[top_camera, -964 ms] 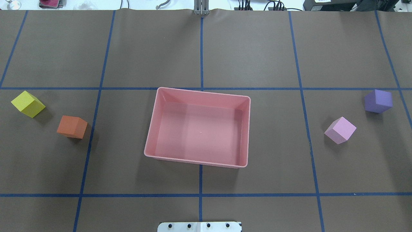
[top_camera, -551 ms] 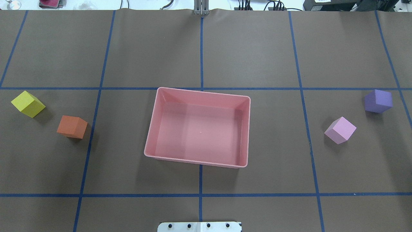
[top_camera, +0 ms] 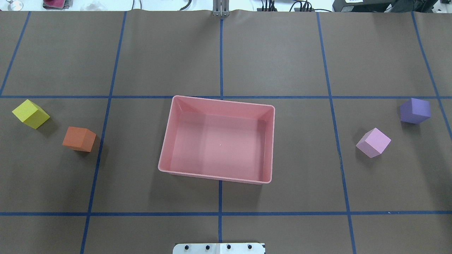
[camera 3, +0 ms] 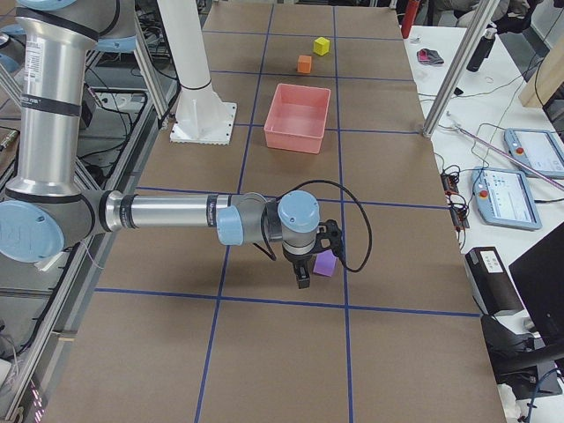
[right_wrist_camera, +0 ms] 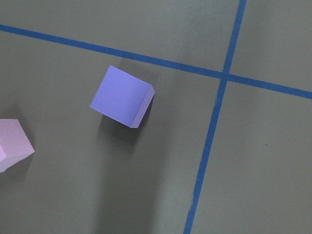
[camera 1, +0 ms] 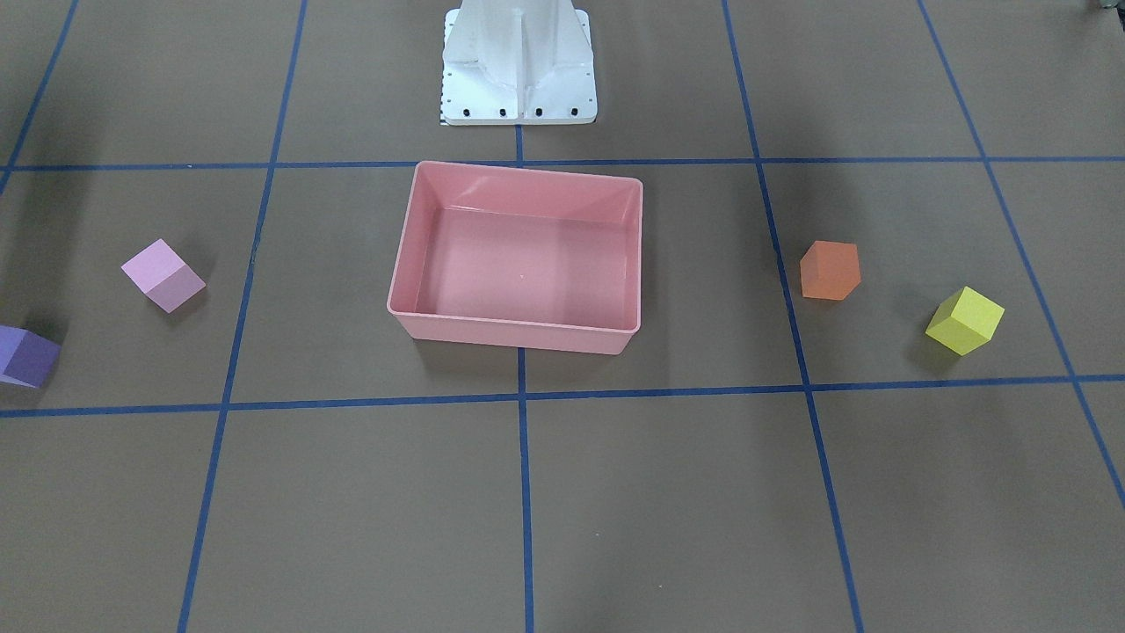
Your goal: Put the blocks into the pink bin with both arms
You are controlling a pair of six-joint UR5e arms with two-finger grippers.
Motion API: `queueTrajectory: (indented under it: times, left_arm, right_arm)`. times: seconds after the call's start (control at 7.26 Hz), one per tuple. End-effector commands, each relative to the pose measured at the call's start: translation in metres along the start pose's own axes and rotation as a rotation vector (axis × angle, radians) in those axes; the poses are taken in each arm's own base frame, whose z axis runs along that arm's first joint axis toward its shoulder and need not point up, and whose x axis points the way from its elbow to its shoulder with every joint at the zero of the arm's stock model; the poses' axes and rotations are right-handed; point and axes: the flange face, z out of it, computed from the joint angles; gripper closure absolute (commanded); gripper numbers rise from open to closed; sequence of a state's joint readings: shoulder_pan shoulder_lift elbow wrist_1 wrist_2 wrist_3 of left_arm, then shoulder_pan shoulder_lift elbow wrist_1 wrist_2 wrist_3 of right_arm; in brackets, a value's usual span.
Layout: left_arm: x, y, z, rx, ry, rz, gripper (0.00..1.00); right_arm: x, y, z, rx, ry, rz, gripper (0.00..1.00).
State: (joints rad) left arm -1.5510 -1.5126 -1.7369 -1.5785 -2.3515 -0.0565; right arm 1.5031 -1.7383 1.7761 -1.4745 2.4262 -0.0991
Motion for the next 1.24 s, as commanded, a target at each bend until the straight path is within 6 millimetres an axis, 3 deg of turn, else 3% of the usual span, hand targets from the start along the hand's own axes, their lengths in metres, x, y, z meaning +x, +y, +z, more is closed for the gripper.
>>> queueTrajectory:
  times: [0.0, 0.28, 0.55, 0.69, 0.96, 1.1]
  left_arm:
    - [0.003, -0.001, 0.002, -0.002, 0.001, 0.007, 0.0]
    - [0.016, -0.006, 0.012, -0.023, 0.001, 0.034, 0.0]
    - [0.016, -0.007, 0.012, -0.023, 0.001, 0.034, 0.0]
    - [0.018, -0.008, 0.011, -0.021, 0.001, 0.034, 0.0]
    - [0.018, -0.009, 0.01, -0.02, 0.001, 0.035, 0.0]
    - [0.018, -0.009, 0.011, -0.021, 0.001, 0.034, 0.0]
  right_arm:
    - [-0.013, -0.01, 0.011, -0.006, -0.002, 0.001, 0.0]
    - [-0.04, -0.034, 0.034, -0.045, 0.03, 0.125, 0.0]
    - [-0.055, -0.095, 0.066, -0.074, 0.044, 0.284, 0.01]
    - [-0.056, -0.109, 0.076, -0.066, 0.069, 0.315, 0.01]
    - [-0.053, -0.108, 0.121, 0.019, 0.065, 0.38, 0.05]
    - [-0.052, -0.105, 0.135, 0.017, 0.058, 0.369, 0.06]
